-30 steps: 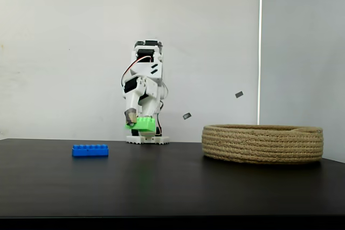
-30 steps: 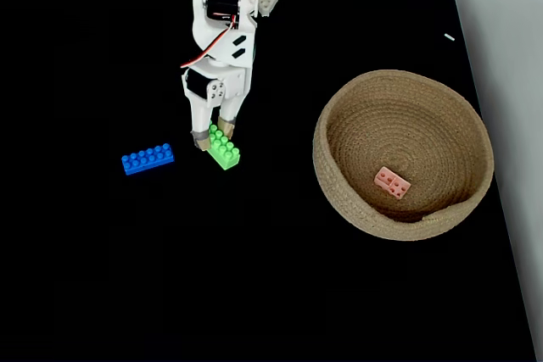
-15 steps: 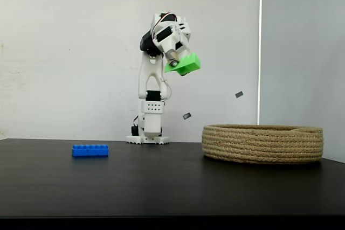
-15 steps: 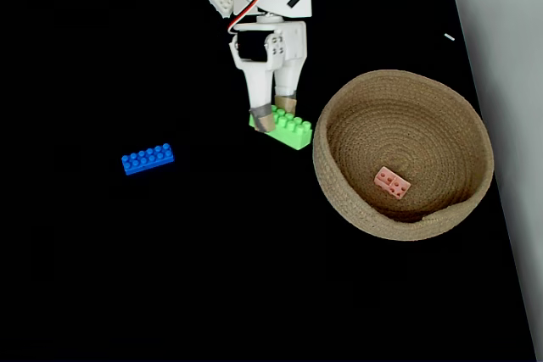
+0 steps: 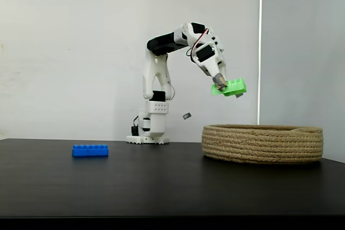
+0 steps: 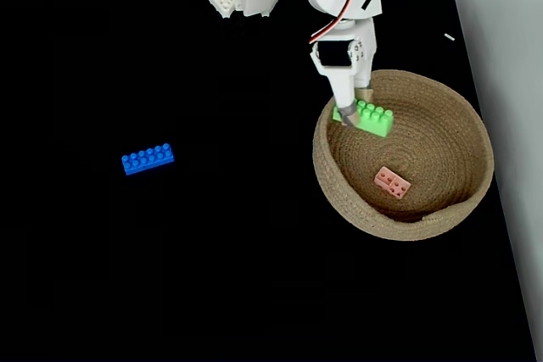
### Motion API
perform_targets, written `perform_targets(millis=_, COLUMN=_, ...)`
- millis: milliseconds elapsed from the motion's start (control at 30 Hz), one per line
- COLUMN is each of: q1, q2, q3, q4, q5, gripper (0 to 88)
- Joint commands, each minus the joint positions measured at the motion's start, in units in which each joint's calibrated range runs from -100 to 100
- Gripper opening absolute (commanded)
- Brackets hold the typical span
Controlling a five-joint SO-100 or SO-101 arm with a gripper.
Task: Place the lego blocks in the tray
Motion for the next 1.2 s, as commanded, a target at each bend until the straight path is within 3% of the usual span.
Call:
perform_targets(millis=0, q1=-5.7, q2=0.8, q3=-1.5, q4=-2.6, q5=0.2, gripper=0.5)
perform_targets(millis=333, q1=-10.1, q2=7.0, q3=-1.1, q4=-10.6, q5=1.7, gripper=16.5)
perform_targets(millis=500, q1=-11.1, q2=6.7, q3=0.5, q4=-9.9, q5=-0.4, gripper=32.1)
perform_targets(millis=733, q1=-8.4, q2=6.2, q3=1.1, q4=-7.8, q5=0.6, gripper=35.2)
perform_targets(millis=900, q1=-1.2, q2=2.0, q3=2.6, q4=-0.5, q5=3.6, gripper=37.6)
perform_targets(millis=1033, q1=9.3, q2=-2.2, q3=8.4, q4=2.2, q5=10.3, gripper=32.5)
perform_targets(millis=1167, q1=19.9, q2=-4.8, q3=12.1, q4=2.2, q5=16.0, gripper=35.2)
